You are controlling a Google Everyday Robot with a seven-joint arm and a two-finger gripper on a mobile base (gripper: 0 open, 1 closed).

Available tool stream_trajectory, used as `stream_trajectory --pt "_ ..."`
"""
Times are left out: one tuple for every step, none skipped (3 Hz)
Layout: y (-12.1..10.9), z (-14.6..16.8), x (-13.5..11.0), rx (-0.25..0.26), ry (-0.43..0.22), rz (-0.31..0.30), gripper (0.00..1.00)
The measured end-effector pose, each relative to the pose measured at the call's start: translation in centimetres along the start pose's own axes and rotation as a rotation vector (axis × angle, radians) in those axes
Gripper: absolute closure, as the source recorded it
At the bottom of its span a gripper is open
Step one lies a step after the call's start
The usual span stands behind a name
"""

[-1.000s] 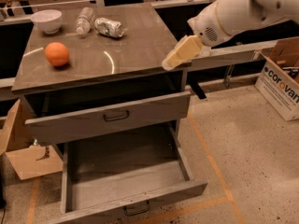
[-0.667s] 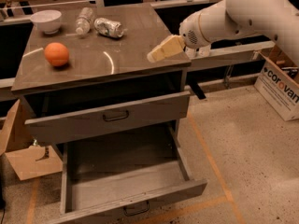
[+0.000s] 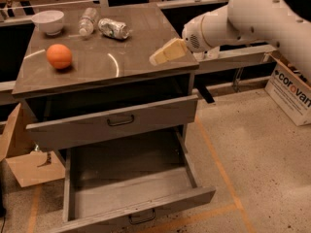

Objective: Place 7up can into middle drawer

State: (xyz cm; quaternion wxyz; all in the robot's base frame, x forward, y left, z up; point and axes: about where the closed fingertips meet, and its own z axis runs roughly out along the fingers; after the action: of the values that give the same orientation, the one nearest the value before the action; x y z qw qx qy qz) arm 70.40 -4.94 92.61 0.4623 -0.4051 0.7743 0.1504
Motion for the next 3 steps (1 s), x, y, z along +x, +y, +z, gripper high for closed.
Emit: stream_trajectory --pt "-1.1 5.5 -0.9 0.027 -0.081 0.0 0.0" --pt "-2.2 10.3 -2.1 0.038 -0.133 -0.015 0.0" --pt "-3.1 14.4 -3.5 0.031 -0.158 -0.025 0.0"
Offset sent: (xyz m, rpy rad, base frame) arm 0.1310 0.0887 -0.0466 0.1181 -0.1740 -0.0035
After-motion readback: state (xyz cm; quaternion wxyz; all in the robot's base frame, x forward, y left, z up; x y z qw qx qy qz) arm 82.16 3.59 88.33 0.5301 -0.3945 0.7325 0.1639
